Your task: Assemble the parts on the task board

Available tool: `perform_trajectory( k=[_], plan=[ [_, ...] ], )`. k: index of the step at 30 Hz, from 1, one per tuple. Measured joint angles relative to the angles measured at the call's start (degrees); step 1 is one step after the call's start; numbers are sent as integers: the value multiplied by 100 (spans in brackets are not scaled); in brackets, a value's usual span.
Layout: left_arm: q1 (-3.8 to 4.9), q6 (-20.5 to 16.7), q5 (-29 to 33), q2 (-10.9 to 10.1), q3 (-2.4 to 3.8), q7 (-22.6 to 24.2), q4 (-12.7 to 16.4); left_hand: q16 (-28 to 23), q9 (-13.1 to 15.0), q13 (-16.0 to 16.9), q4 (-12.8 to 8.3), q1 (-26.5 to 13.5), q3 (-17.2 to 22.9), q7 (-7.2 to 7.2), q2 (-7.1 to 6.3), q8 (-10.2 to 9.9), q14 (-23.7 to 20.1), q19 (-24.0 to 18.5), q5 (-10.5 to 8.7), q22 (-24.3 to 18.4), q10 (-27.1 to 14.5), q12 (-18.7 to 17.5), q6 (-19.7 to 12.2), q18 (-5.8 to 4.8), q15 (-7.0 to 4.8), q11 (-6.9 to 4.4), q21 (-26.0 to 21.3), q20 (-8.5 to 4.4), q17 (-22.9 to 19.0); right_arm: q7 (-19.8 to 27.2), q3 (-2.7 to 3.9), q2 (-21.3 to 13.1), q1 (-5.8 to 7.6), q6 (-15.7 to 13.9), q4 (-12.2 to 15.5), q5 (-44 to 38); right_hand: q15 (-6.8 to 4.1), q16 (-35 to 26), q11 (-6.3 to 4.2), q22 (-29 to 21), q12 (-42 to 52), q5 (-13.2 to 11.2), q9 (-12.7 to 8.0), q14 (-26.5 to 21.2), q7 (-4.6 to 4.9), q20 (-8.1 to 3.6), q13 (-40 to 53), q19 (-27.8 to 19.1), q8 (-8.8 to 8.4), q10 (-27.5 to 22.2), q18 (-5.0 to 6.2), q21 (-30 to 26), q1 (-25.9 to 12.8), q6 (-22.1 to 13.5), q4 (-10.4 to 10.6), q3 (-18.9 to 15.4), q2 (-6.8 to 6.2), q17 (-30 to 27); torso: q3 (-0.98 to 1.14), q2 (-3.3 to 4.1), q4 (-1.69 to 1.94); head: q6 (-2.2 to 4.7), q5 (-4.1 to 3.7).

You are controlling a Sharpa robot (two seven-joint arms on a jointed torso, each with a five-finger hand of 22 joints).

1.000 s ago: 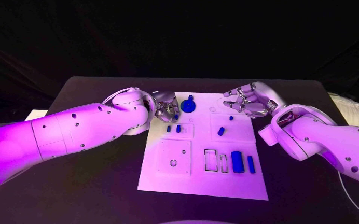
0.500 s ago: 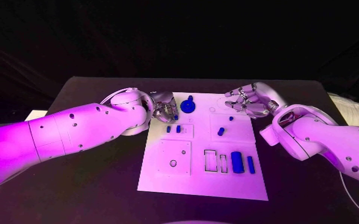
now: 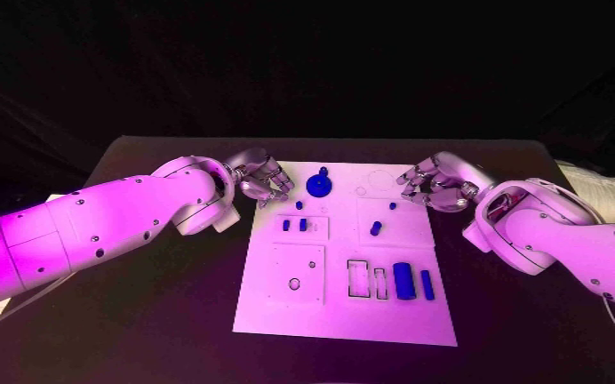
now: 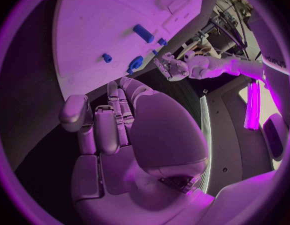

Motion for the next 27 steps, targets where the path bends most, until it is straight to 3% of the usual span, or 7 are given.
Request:
perform_trajectory(
  k=[4,5,6,9,13,20,27],
  plan=[
    [-2,-156,1442,-114,-92,594,83,-141,0,28,45,-57,-46,-5,54,32,-118,-140,0,-97,91,155,6,-1,-5,-62,-172,21,-158,-268,1,55,-1,251,27,-893,0,22,-1,37,-168,-133,0,0,-9,20,-292,21,-2,1,0,40,-36,27,-14,108,-36,8,-4,4,0,13,-55],
    [-13,-224,2122,-142,-127,851,140,-145,0,41,57,-73,-57,-20,70,32,-125,-140,0,-110,144,210,23,-2,-12,-69,-172,21,-176,-371,2,86,-4,347,43,-1217,0,22,0,37,-228,-173,0,0,-9,20,-403,21,-26,1,0,40,-66,28,-21,132,-66,8,-4,4,0,19,-75],
    [-16,-236,2251,-147,-132,900,153,-145,0,41,63,-80,-63,-20,78,32,-125,-142,0,-112,156,221,23,-2,-12,-70,-175,19,-179,-390,2,92,-5,365,47,-1276,0,22,0,37,-237,-173,0,0,-9,20,-423,21,-26,1,0,40,-66,28,-21,146,-66,8,-3,4,0,22,-83],
    [-85,-340,3578,-215,-166,1390,327,-145,6,41,149,-158,-154,-41,147,66,-125,-180,0,-149,175,286,44,-3,-12,-71,-239,21,-213,-580,2,149,-22,535,90,-1836,0,22,0,37,-295,-228,0,0,-13,20,-567,20,-25,1,0,40,-91,25,-37,177,-91,5,-2,7,1,35,-133],
    [-176,-410,4825,-312,-197,1868,471,-145,9,49,135,-176,-219,-45,127,94,-139,-180,0,-180,206,365,85,-4,-26,-101,-272,21,-235,-780,1,234,-39,711,98,-2363,0,22,0,37,-349,-292,-11,0,-42,20,-697,20,-25,1,0,40,-96,-5,-43,217,-96,-7,-15,10,7,38,-164],
    [-207,-480,5879,-398,-200,2347,592,-145,14,53,110,-199,-257,-74,149,133,-156,-180,0,-208,216,438,114,-5,-43,-110,-305,21,-259,-1020,0,391,-47,936,12,-2841,0,21,0,30,-359,-361,-19,0,-42,20,-809,20,-25,1,0,40,-119,-5,-37,257,-119,-11,-15,14,7,39,-187],
    [-216,-505,6213,-431,-203,2538,651,-145,14,54,94,-199,-273,-54,150,133,-155,-180,0,-216,237,466,133,-6,-43,-132,-305,21,-268,-1141,0,548,-51,1104,-117,-2992,-1,21,19,29,-381,-386,-19,0,-42,20,-858,20,-24,20,0,40,-119,-5,-36,287,-118,-11,-14,17,3,37,-215]
  ],
)
